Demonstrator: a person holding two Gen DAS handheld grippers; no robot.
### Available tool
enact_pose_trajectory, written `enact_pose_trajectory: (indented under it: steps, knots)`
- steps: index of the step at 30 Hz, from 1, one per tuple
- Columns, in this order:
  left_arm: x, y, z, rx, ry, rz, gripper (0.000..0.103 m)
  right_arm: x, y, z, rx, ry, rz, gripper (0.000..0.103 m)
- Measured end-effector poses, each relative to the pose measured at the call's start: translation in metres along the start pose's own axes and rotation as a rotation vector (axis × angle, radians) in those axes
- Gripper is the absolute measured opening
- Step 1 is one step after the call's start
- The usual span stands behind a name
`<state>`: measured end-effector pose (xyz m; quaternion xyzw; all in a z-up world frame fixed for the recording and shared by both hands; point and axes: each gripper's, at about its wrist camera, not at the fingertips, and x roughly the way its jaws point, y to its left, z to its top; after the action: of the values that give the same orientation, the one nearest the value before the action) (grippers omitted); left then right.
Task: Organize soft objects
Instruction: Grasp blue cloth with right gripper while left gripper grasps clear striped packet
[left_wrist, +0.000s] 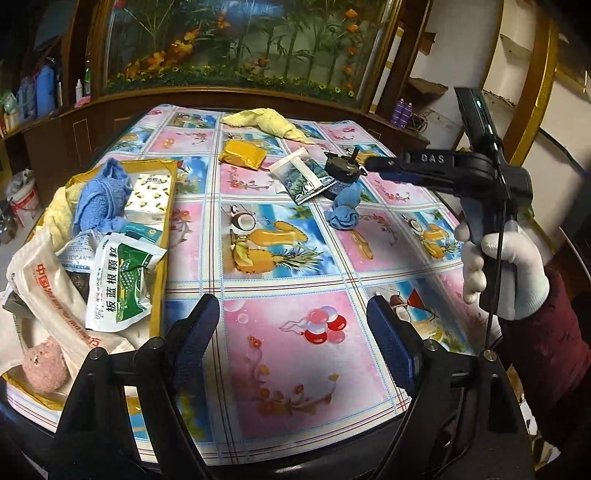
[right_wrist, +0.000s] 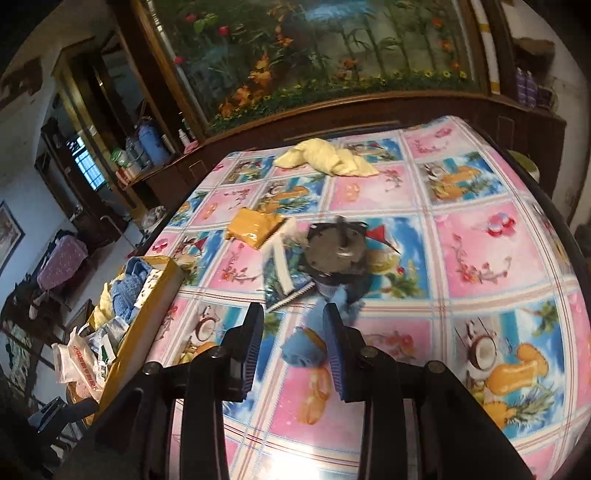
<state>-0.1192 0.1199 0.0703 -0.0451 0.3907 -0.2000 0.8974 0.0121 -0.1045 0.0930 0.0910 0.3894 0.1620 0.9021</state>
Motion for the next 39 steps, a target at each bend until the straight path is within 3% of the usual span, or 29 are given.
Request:
enact_pose_trajectory:
  steps: [3,7,10,17,23,31,34,37,39]
  knots:
    - [0.006,0.002,0.0,-0.021,0.016,-0.021,0.083,0.023,0.032,0.019,-0.11,0.025,-0.001,0.05]
    - [0.007,0.003,-0.001,-0.033,0.014,-0.048,0.083,0.076,0.06,0.052,-0.162,0.096,-0.043,0.05]
    - [0.007,0.006,-0.003,-0.04,0.018,-0.072,0.083,0.124,0.069,0.076,-0.179,0.174,-0.121,0.05]
    - [0.01,0.019,-0.005,-0.047,0.034,-0.097,0.083,0.199,0.069,0.078,-0.277,0.408,-0.28,0.05]
    - [0.006,0.031,-0.004,-0.093,0.021,-0.09,0.083,0.175,0.06,0.051,-0.145,0.49,-0.056,0.05]
    - [-0.006,0.019,-0.008,-0.069,0.011,-0.069,0.083,0.119,0.058,-0.005,-0.172,0.561,0.147,0.05]
    - [-0.008,0.013,-0.01,-0.055,0.015,-0.058,0.083,0.067,0.028,0.003,-0.082,0.405,0.17,0.05]
    - [-0.005,0.009,-0.006,-0.04,0.023,-0.055,0.083,0.027,-0.002,0.01,-0.044,0.249,0.037,0.053]
    - [-0.004,0.005,0.005,-0.006,0.025,-0.045,0.083,0.017,-0.015,0.005,-0.033,0.22,-0.004,0.056]
